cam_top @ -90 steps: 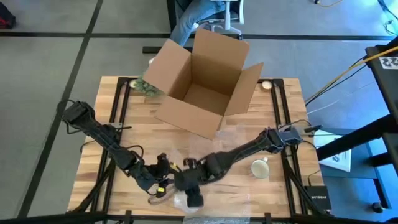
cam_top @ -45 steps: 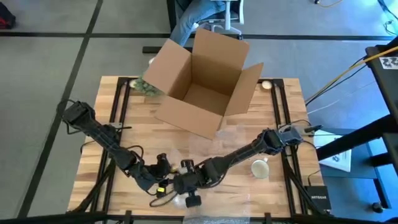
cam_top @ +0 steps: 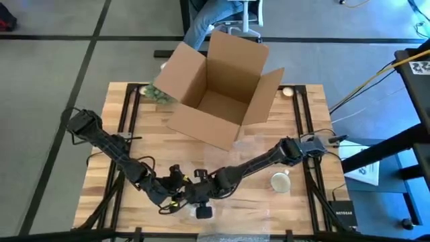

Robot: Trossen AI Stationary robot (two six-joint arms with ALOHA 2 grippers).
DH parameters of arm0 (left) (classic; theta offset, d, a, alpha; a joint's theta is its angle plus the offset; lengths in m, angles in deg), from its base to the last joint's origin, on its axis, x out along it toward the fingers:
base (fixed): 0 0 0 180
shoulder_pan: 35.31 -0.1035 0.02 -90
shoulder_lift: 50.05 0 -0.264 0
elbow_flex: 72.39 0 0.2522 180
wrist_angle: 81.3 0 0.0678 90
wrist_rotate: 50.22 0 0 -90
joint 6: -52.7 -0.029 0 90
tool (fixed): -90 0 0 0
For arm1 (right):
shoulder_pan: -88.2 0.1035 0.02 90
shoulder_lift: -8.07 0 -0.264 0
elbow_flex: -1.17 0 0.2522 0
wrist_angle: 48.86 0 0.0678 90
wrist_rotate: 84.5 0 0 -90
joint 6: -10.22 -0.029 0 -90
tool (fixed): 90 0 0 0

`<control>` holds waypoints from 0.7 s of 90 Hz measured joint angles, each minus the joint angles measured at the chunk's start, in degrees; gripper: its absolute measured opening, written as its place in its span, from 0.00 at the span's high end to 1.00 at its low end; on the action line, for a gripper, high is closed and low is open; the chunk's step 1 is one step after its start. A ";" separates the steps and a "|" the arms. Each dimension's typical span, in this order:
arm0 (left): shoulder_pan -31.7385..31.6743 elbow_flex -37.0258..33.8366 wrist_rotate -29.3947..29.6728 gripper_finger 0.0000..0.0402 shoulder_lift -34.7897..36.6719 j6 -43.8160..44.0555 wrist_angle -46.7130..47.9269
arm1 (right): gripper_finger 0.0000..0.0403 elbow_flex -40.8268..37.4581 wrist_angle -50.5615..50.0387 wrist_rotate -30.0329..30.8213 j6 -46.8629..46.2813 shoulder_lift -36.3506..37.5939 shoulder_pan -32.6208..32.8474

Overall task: Wrap mug
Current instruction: Wrap the orange mug with the left bubble wrap

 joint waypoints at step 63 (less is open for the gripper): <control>2.08 1.23 0.81 0.65 1.18 -0.08 -0.32 | 1.00 0.37 1.03 3.46 -0.12 -0.43 -0.08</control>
